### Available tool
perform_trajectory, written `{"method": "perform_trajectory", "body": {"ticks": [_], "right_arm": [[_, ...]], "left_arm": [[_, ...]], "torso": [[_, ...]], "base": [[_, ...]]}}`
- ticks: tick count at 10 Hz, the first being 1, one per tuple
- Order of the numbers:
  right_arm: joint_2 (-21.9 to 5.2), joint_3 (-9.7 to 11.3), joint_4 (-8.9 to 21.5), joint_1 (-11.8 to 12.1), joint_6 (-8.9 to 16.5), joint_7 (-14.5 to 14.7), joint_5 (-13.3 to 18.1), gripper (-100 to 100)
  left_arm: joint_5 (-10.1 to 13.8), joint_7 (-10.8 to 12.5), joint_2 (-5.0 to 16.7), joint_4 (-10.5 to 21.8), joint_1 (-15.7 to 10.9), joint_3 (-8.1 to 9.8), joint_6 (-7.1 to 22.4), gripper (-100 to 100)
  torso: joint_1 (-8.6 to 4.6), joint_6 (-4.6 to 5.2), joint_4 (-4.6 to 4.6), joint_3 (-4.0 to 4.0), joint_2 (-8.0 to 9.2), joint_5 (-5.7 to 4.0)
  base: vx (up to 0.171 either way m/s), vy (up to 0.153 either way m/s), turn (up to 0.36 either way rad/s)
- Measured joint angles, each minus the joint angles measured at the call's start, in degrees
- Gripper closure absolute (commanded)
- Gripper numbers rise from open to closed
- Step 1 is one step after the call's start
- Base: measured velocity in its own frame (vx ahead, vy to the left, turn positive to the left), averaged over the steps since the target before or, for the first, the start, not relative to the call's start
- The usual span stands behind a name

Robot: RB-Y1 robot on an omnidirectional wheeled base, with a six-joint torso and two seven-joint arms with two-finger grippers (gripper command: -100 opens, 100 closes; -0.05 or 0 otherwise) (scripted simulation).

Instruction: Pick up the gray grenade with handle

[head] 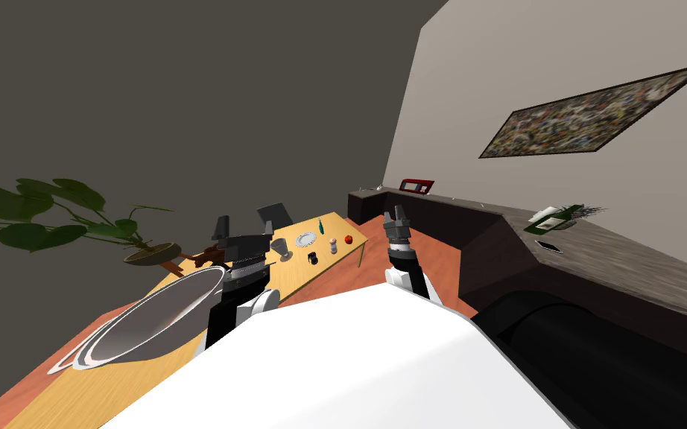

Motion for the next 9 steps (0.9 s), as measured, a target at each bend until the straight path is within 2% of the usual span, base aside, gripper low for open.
{"method": "perform_trajectory", "body": {"ticks": [3, 5, 7, 9], "right_arm": [[0.0, 0.0, 0.0, 0.0, 0.0, 0.0, 0.0, 0], [0.0, 0.0, 0.0, 0.0, 0.0, 0.0, 0.0, 0], [0.0, 0.0, 0.0, 0.0, 0.0, 0.0, 0.0, 0], [0.0, 0.0, 0.0, 0.0, 0.0, 0.0, 0.0, 0]], "left_arm": [[0.5, -0.2, 3.4, 1.9, -1.2, 0.37, 1.3, -100], [1.9, 0.3, 5.7, 4.8, -2.7, 1.87, 2.9, -100], [2.4, 0.0, 6.1, 7.4, -3.8, 2.02, 4.5, -100], [3.4, 0.0, 6.6, 9.8, -6.0, 3.13, 7.3, -100]], "torso": [[-0.18, 0.01, 0.04, 0.1, 0.17, -0.04], [-0.29, 0.01, 0.06, 0.16, 0.28, -0.06], [-0.31, 0.01, 0.07, 0.17, 0.3, -0.07], [-0.27, 0.01, 0.06, 0.16, 0.28, -0.06]], "base": [[-0.058, -0.052, -0.006], [-0.077, -0.084, -0.008], [-0.082, -0.08, -0.008], [-0.075, -0.075, -0.011]]}}
